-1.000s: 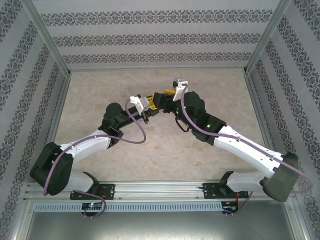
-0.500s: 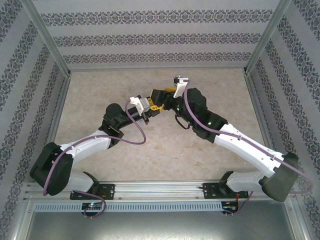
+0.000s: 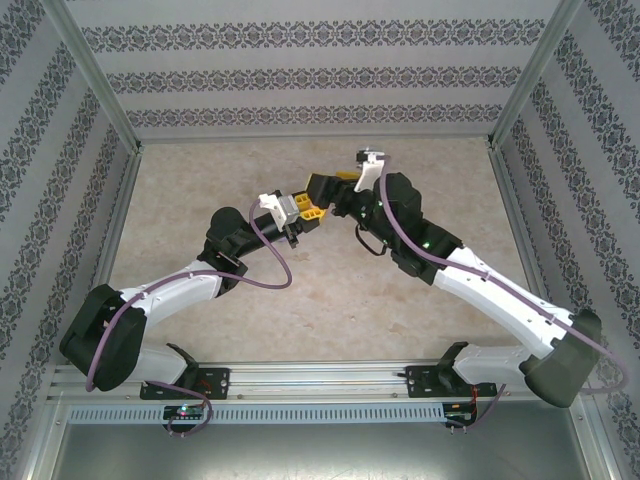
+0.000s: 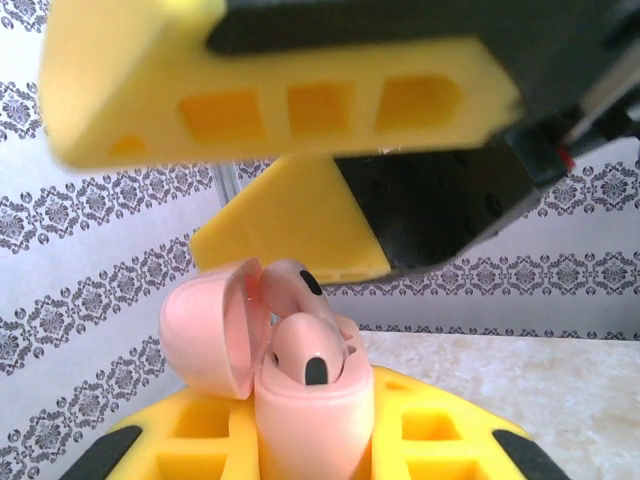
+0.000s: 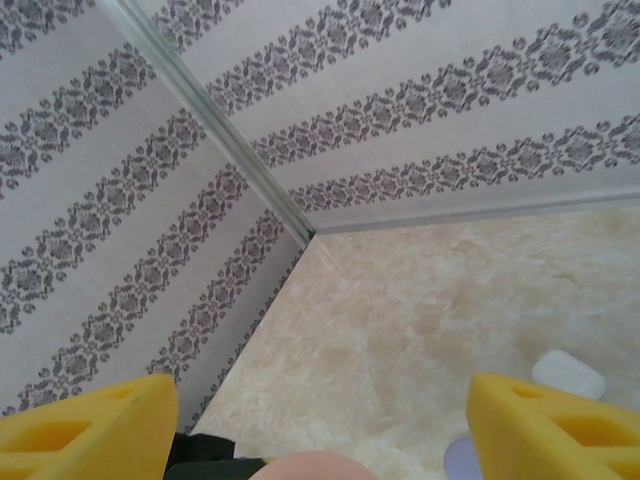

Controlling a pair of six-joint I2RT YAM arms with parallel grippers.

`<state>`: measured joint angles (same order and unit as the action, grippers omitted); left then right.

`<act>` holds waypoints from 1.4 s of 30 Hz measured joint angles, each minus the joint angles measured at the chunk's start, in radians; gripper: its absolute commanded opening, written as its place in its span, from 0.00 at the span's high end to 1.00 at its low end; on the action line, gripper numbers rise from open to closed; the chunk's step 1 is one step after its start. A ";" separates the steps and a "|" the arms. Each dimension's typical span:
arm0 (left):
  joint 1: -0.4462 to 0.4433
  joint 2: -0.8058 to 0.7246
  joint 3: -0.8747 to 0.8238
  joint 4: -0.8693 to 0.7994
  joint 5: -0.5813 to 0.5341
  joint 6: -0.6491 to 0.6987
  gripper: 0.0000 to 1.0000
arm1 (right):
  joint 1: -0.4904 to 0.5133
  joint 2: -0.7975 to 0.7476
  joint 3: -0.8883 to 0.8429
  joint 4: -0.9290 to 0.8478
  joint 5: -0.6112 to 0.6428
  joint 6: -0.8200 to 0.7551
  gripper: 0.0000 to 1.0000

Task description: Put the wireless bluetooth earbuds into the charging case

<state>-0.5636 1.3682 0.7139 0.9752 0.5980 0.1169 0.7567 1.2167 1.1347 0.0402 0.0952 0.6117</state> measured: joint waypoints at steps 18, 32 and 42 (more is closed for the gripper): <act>0.000 0.003 0.000 0.000 0.000 0.004 1.00 | -0.214 -0.172 -0.128 -0.096 -0.086 0.099 1.00; 0.000 0.004 0.000 0.000 0.004 0.007 1.00 | -0.186 -0.068 -0.129 -0.119 -0.202 0.123 1.00; 0.000 0.014 0.000 0.000 0.005 0.006 1.00 | -0.152 -0.045 -0.073 -0.113 -0.207 0.119 1.00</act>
<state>-0.5636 1.3827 0.7139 0.9756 0.6025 0.1234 0.6048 1.1713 1.0615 -0.0731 -0.1116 0.7307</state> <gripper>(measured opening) 0.208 0.068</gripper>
